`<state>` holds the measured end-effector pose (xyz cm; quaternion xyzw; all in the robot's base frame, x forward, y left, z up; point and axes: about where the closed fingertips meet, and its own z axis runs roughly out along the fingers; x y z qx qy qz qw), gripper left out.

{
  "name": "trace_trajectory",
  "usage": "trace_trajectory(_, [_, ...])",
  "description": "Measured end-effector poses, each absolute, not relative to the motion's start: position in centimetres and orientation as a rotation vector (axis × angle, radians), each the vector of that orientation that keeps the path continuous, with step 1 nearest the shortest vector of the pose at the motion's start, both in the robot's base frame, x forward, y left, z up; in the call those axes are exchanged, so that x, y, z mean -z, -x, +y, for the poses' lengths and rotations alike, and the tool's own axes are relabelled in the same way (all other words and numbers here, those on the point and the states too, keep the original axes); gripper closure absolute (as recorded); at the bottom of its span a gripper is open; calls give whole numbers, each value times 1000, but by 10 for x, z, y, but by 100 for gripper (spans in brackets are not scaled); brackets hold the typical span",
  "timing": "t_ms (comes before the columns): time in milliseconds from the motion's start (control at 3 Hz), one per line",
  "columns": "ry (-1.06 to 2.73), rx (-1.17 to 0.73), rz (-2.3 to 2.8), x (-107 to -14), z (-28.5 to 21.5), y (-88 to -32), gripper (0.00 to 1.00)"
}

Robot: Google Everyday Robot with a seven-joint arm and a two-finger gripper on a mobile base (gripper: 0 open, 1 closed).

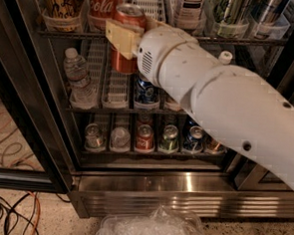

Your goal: Pick coke can from top shelf of fridge

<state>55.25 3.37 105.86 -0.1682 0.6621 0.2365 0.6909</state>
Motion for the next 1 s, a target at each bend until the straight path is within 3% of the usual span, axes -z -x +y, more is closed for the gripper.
trace_trajectory(667, [362,-716,1509,-989,15,-491,100])
trace_trajectory(1000, [350,-709,1465,-1014,14,-474,100])
